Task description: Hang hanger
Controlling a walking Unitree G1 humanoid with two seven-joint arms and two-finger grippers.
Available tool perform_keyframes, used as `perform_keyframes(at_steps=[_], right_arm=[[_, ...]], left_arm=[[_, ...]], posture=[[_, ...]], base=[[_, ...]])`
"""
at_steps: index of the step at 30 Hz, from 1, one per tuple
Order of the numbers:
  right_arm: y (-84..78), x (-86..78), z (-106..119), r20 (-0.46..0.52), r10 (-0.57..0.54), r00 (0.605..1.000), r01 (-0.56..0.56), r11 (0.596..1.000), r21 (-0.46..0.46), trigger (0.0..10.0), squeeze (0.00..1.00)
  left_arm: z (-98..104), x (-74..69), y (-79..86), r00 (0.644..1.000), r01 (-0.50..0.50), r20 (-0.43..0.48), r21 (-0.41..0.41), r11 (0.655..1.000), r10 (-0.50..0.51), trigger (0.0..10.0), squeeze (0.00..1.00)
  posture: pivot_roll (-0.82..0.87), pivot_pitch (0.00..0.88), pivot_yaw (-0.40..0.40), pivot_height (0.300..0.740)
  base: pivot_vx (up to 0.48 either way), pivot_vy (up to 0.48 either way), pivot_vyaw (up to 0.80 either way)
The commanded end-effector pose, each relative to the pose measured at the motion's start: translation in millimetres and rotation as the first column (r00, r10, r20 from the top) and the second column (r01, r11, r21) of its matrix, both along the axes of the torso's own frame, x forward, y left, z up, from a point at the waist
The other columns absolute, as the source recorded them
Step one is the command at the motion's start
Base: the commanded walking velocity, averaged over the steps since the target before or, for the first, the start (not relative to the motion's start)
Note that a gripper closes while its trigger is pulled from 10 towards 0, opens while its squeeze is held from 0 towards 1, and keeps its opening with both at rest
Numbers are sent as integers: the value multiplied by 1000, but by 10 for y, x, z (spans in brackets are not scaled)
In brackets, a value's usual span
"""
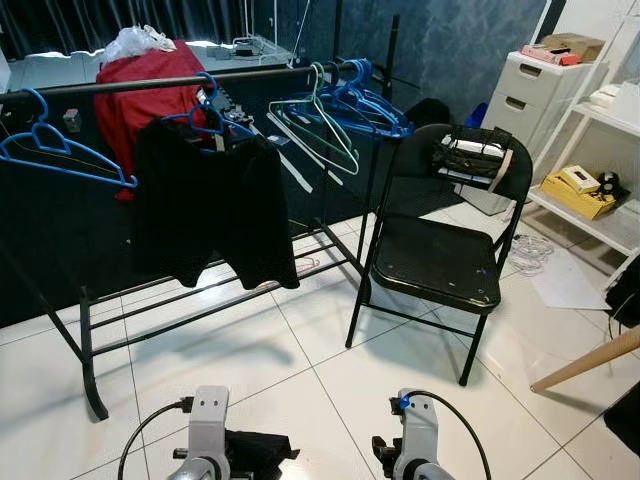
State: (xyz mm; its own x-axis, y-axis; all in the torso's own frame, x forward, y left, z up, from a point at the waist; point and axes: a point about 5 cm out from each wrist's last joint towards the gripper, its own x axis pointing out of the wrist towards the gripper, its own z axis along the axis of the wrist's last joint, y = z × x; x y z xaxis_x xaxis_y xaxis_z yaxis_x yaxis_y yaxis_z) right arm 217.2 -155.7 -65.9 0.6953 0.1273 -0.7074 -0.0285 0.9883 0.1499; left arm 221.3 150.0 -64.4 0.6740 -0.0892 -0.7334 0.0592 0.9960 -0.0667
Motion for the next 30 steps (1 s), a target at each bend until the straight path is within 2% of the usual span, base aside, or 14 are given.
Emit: perform_keyframes(at_steps=[1,4,5,6,8,10,14,16,18,22,26,30], right_arm=[[3,-20,-17,-20,15,1000,-15,1000,-13,10000,0],[15,-4,-10,-16,22,1000,-23,999,-30,10000,0],[38,7,-6,-20,-4,1000,4,1000,-6,10000,0],[38,7,-6,-20,-4,1000,4,1000,-6,10000,0],[39,12,-9,-41,-84,996,86,994,72,10000,0],[31,7,-12,-48,-78,996,82,994,76,10000,0],[16,5,-13,-48,-51,998,53,997,52,10000,0],[34,7,-7,-37,-7,999,9,999,53,10000,0],[34,7,-7,-37,-7,999,9,999,53,10000,0],[95,11,-12,-62,19,998,-15,997,74,10000,0],[87,8,-14,-66,28,997,-24,998,65,10000,0],[31,17,-9,-68,11,998,-7,998,56,10000,0]], left_arm=[[-6,-14,58,1000,-20,-1,10,1000,20,10000,0],[-21,-43,124,997,-76,-6,4,997,76,10000,0],[-58,-115,233,988,-149,-29,3,989,149,10000,0],[-58,-115,233,988,-149,-29,3,989,149,10000,0],[-94,-198,354,975,-216,-49,7,976,216,10000,0],[-94,-198,361,974,-223,-49,-3,975,223,10000,0],[-81,-172,348,976,-213,-42,-6,977,212,10000,0],[-22,-54,289,983,-185,-16,-16,983,185,10000,0],[-22,-54,289,983,-185,-16,-16,983,185,10000,0],[90,133,207,988,-152,34,-25,988,153,10000,0],[75,116,173,989,-146,22,-34,989,147,10000,0],[15,23,96,993,-115,-1,-34,993,115,10000,0]], posture=[[1,0,-77,740],[-22,0,-76,740],[-19,3,-75,740],[-19,3,-75,740],[-10,5,-88,740],[-10,3,-91,740],[-10,0,-97,740],[-5,0,-106,740],[-5,0,-106,740],[-2,3,-118,740],[-5,1,-119,740],[-13,1,-113,740]], base=[[0,0,0],[0,0,0],[0,0,0],[0,0,0],[0,0,0],[0,0,0],[0,0,0],[0,0,0],[0,0,0],[0,0,0],[0,0,0],[0,0,0]])
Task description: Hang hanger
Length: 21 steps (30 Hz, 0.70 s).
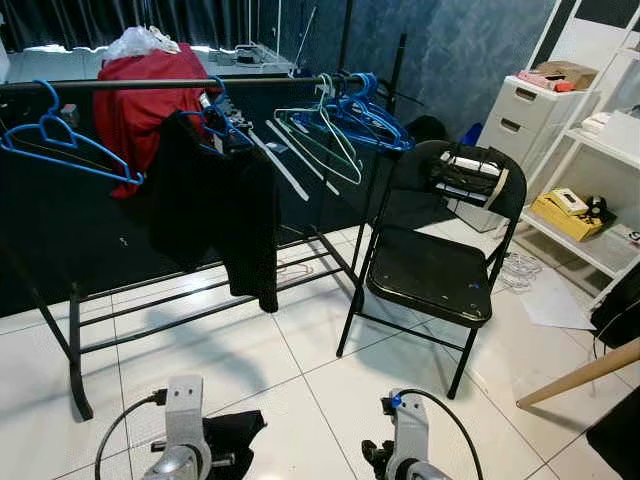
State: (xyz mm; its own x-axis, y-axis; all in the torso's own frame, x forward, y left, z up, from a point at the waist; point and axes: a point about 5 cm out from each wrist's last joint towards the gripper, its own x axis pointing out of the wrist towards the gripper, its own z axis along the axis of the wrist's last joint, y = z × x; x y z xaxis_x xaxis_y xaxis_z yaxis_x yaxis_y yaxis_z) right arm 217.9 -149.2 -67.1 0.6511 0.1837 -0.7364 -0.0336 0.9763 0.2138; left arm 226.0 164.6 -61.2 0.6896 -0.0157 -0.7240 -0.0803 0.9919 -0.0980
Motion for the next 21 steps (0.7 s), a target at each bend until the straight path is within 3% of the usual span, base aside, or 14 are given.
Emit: perform_keyframes(at_steps=[1,12,21], right_arm=[[-44,6,1,-12,-8,1000,8,1000,-8,10000,0],[-68,-27,-15,-19,27,999,-28,999,-22,10000,0],[-43,-18,-10,-23,60,998,-60,998,-19,10000,0]], left_arm=[[-24,-34,-60,1000,26,-11,-3,1000,-26,10000,0],[-6,6,-102,999,40,-13,-6,999,-40,10000,0],[-66,-100,-146,998,52,-37,-5,999,-52,10000,0]], posture=[[-10,0,-114,740],[-5,8,-124,740],[-5,26,-113,740]], base=[[0,0,0],[0,0,0],[0,0,0]])
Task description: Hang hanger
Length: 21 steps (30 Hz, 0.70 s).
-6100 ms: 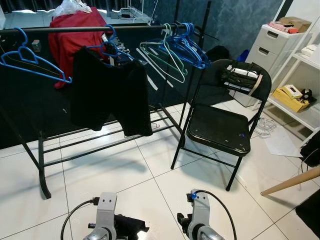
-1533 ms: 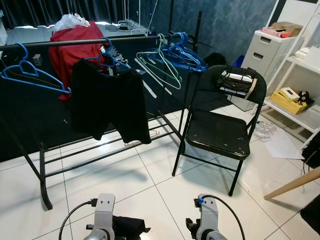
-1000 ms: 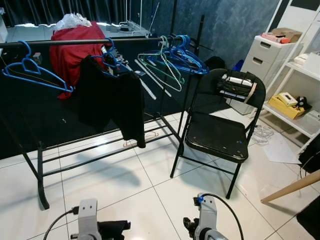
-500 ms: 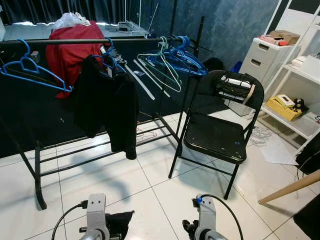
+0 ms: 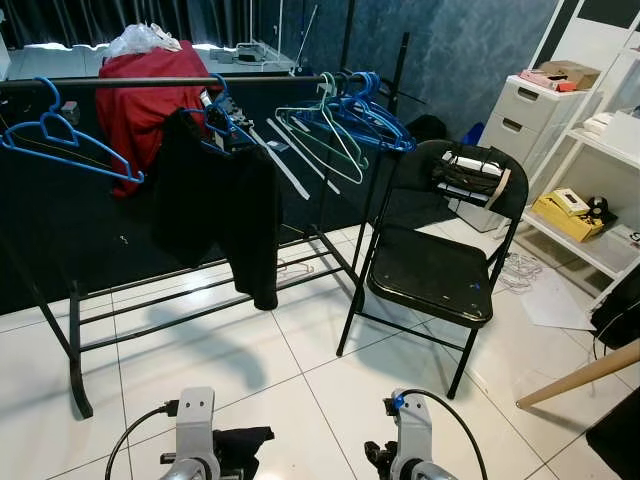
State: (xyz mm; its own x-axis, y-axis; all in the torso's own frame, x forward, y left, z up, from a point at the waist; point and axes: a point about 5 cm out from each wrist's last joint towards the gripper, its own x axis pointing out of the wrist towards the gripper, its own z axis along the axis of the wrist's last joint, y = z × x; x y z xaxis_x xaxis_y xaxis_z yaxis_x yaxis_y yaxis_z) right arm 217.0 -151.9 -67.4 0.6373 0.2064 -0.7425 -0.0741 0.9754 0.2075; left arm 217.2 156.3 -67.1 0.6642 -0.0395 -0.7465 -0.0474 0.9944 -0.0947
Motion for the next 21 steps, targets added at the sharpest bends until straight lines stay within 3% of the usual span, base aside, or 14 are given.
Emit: perform_keyframes(at_steps=[1,7,12,17,21], right_arm=[[-5,-2,-4,-15,27,1000,-28,999,-17,10000,0],[-2,86,49,11,-16,1000,15,1000,12,10000,0],[105,33,19,23,-50,998,49,998,42,10000,0],[107,13,10,25,-141,990,138,987,83,10000,0],[58,20,11,21,-136,990,135,989,53,10000,0]], left_arm=[[-3,-7,-61,1000,13,-1,-6,1000,-13,10000,0],[-1,-8,-60,1000,29,2,-10,1000,-29,10000,0],[20,30,-47,998,68,2,3,998,-68,10000,0],[69,103,12,999,20,27,0,1000,-20,10000,0],[64,92,38,1000,-12,27,-18,1000,13,10000,0]], posture=[[-7,28,-112,740],[-40,41,-61,740],[-42,43,-52,740],[-27,29,-61,740],[-53,13,-49,740]], base=[[0,0,0],[0,0,0],[0,0,0],[0,0,0],[0,0,0]])
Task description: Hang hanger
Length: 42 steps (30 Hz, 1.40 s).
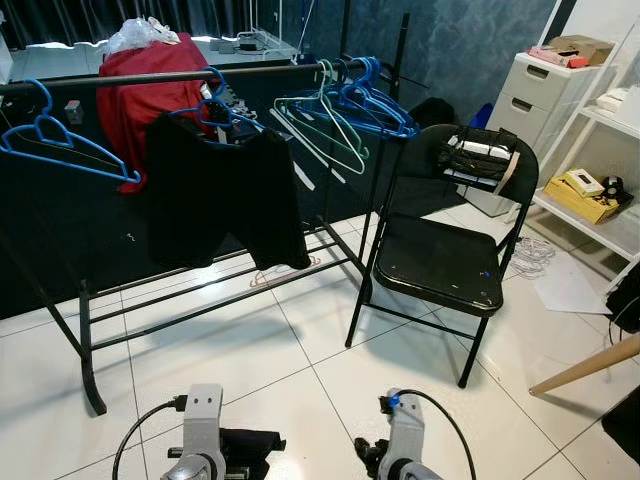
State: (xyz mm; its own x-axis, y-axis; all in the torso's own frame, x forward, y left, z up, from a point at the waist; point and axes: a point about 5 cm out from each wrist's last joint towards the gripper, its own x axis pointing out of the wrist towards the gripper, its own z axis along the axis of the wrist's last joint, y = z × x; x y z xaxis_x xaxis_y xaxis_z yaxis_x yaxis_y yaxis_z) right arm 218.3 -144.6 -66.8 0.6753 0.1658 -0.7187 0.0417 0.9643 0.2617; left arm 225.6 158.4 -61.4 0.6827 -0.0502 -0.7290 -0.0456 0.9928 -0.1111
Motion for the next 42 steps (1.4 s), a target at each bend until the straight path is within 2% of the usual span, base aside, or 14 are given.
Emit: perform_keyframes(at_steps=[1,6,9,11,12,14,16,20,23,26,30,33,38,42], right_arm=[[-23,10,5,1,6,1000,-6,1000,-20,10000,0],[-82,14,9,-4,21,1000,-21,999,-27,10000,0],[-123,-22,-14,-29,33,999,-34,998,-46,10000,0],[-128,-28,-19,-34,21,999,-23,999,-49,10000,0],[-122,-30,-22,-37,28,999,-30,998,-53,10000,0],[-122,-30,-22,-37,28,999,-30,998,-53,10000,0],[-117,-5,-9,-36,44,998,-46,997,-67,10000,0],[-120,15,3,-32,51,998,-54,995,-79,10000,0],[-155,23,9,-27,14,1000,-16,997,-78,10000,0],[-255,-79,-43,-48,-26,998,22,996,-83,10000,0],[-259,-101,-54,-54,-19,998,14,996,-84,10000,0],[-206,-86,-46,-45,38,998,-42,995,-88,10000,0],[-223,-94,-55,-63,21,998,-26,995,-93,10000,0],[-207,-149,-88,-84,15,996,-22,996,-85,10000,0]], left_arm=[[3,3,26,1000,-15,-1,-6,1000,15,10000,0],[18,31,27,999,34,-1,36,999,-34,10000,0],[45,67,38,1000,-21,19,13,1000,21,10000,0],[25,35,55,1000,-21,6,10,1000,21,10000,0],[-26,-49,97,1000,-21,-20,26,999,22,10000,0],[-26,-49,97,1000,-21,-20,26,999,22,10000,0],[-93,-172,161,997,-65,-48,20,998,66,10000,0],[-95,-180,170,996,-77,-44,12,997,77,10000,0],[-95,-175,135,998,-50,-42,19,999,50,10000,0],[-77,-129,68,999,-27,-32,27,999,28,10000,0],[-69,-113,83,999,-34,-30,25,999,35,10000,0],[-38,-62,148,999,-1,-33,43,999,3,10000,0],[-3,-3,133,1000,21,-16,59,998,-20,10000,0],[-21,-40,178,999,-22,-26,49,999,24,10000,0]], posture=[[-53,13,-49,740],[11,12,-102,740],[15,10,-105,740],[9,1,-108,740],[-2,0,-105,740],[-2,0,-105,740],[-17,13,-92,740],[-19,16,-84,740],[-18,16,-81,740],[-13,0,-86,740],[-13,0,-86,740],[-33,0,-76,740],[16,0,-91,740],[8,0,-95,740]], base=[[0,0,0],[0,0,0],[0,0,0],[0,0,0],[0,0,0],[0,0,0],[0,0,0],[0,0,0],[0,0,0],[0,0,0],[0,0,0],[0,0,0],[0,0,0],[0,0,0]])
